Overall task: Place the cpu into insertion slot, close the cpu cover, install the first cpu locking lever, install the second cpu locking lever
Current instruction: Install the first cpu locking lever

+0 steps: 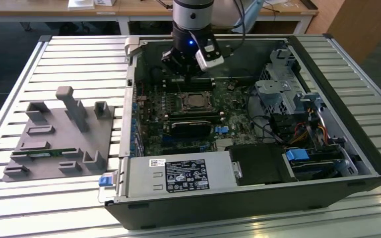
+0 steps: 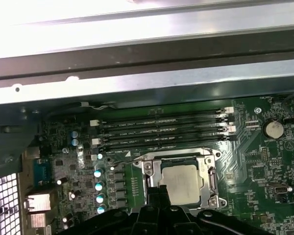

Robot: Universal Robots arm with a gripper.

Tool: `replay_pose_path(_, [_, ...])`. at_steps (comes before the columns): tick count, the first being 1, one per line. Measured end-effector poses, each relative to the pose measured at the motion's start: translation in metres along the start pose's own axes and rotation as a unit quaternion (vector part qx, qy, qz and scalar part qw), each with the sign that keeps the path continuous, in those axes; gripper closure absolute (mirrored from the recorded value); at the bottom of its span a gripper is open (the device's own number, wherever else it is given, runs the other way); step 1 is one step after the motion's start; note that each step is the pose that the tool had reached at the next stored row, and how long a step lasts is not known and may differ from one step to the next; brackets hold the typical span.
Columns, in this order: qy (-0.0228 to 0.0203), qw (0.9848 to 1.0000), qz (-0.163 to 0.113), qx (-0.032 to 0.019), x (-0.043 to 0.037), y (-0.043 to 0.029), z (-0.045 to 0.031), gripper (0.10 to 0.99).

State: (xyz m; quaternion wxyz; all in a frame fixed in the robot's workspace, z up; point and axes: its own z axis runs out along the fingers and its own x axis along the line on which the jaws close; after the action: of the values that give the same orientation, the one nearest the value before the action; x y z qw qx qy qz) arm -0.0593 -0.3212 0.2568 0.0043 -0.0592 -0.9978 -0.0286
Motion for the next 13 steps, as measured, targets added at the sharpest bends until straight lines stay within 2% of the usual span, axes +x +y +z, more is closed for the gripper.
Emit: replay_pose_path(13, [-0.0003,1.0,0.0,-0.0002,0.0218,-0.0026,0.0002,0.98])
